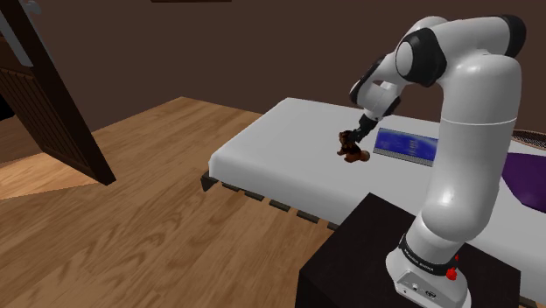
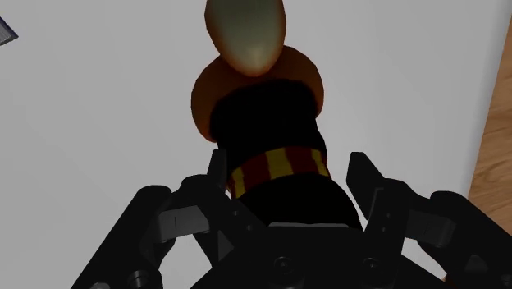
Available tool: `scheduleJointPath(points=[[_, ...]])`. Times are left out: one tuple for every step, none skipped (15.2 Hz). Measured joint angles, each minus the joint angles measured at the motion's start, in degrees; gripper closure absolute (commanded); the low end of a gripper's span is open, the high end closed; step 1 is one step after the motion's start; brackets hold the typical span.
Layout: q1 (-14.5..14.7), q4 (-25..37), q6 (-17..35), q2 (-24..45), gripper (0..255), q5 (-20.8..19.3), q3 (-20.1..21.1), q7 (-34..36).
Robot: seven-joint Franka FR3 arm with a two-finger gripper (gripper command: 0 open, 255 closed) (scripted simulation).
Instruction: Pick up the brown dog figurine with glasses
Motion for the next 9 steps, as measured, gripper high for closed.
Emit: scheduleJointPath(points=[[0.2,0.1,-0.4,-0.6,255,-0.9,-0.4,0.7],[0.9,-0.1,-0.6,-1.6,255,-2.2,-1.0,1.8],[1.3,-0.3,-0.8,-2.5,255,-3.3,-1.5,2.7],[1.5,0.0,-1.3,-2.9,255,-4.2,-1.8,3.4],[1.8,0.1,-1.6,-3.6,255,-5.2,-2.2,4.2],[2.1,0.2,-2.0,-4.3,255,-6.2,-2.6,5.0],[2.5,0.4,-2.4,-5.0,255,-7.3,-3.0,5.9],[2.8,0.2,-2.6,-5.9,255,-8.4,-3.3,6.7],[3.1,0.2,-2.8,-6.5,255,-9.2,-3.6,7.5]])
